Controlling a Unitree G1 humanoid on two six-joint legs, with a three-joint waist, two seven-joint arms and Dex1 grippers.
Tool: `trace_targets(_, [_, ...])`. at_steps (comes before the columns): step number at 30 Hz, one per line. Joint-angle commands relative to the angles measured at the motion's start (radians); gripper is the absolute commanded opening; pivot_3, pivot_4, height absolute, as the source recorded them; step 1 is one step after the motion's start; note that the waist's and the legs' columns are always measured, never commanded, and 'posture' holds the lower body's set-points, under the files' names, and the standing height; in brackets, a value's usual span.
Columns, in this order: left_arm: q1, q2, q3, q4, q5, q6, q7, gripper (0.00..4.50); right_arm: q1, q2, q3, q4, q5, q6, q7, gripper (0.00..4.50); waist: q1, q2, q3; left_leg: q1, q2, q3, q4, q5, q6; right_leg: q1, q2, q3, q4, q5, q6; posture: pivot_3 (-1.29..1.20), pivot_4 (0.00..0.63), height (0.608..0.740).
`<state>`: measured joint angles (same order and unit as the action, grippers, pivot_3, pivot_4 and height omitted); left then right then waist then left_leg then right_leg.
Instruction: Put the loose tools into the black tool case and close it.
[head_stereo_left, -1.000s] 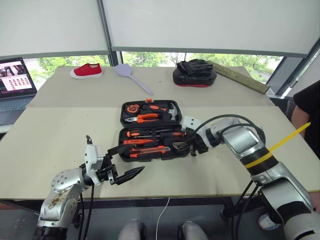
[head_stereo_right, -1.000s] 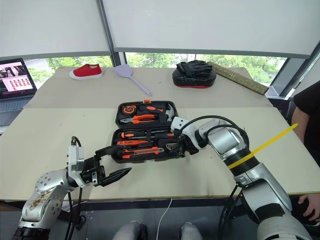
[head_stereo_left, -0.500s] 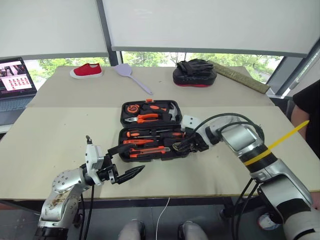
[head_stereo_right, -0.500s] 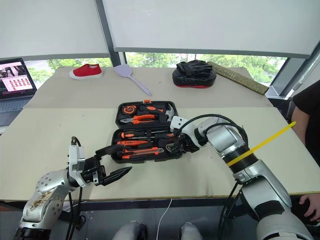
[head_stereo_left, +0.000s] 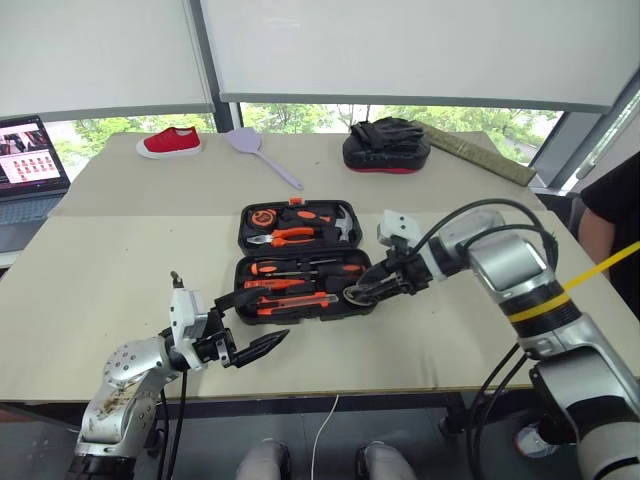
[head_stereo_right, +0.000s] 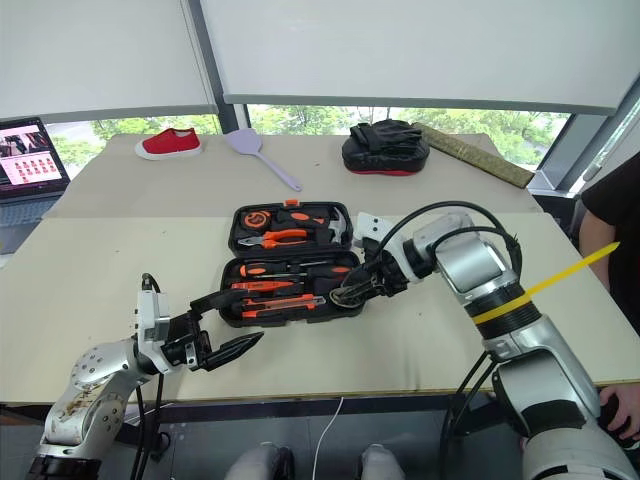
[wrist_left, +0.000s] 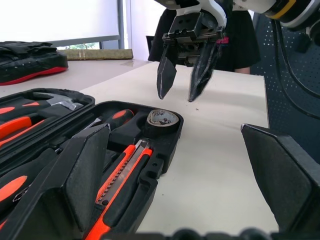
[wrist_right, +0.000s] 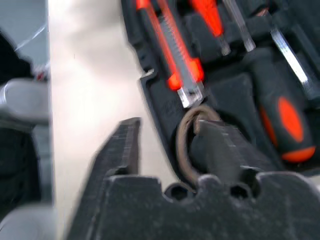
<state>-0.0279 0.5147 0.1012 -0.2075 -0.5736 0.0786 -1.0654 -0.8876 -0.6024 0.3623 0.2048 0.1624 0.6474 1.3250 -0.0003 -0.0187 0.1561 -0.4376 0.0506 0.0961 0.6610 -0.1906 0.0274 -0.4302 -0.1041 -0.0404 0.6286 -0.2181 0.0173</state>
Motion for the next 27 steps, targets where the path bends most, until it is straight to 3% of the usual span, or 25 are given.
trace_targets(1, [-0.008,0.011,0.006,-0.046,-0.014,0.008,0.003,4.50,0.037,0.031,-0.063,0.024,0.001,-0.122,-0.075,0.58,0.000,0.000,0.000,0.000,0.000,0.001,0.000,0.000,0.000,0.000,0.000,0.000,0.000,0.000,0.000,0.00,0.150,0.740])
trace_targets(3, [-0.003,0.012,0.010,-0.041,-0.013,0.006,-0.004,4.50,0.054,0.059,-0.083,0.048,-0.003,-0.170,-0.121,0.03,0.000,0.000,0.000,0.000,0.000,0.002,0.000,0.000,0.000,0.000,0.000,0.000,0.000,0.000,0.000,0.00,0.150,0.740])
trace_targets(15, [-0.030,0.029,0.021,-0.039,-0.014,0.026,0.000,4.50,0.115,0.113,-0.059,0.164,-0.052,-0.303,-0.174,0.03,-0.003,0.000,0.000,0.000,0.000,0.002,0.000,0.000,0.000,0.001,0.000,0.000,0.000,0.000,0.000,0.00,0.150,0.740])
trace_targets(27, [-0.019,0.043,0.041,-0.026,-0.019,0.023,-0.003,4.50,0.145,0.136,-0.134,0.214,-0.006,-0.521,-0.160,0.03,-0.005,0.000,0.000,0.002,0.000,0.001,0.000,0.000,0.000,0.003,0.001,0.000,0.000,0.000,0.000,0.00,0.150,0.740])
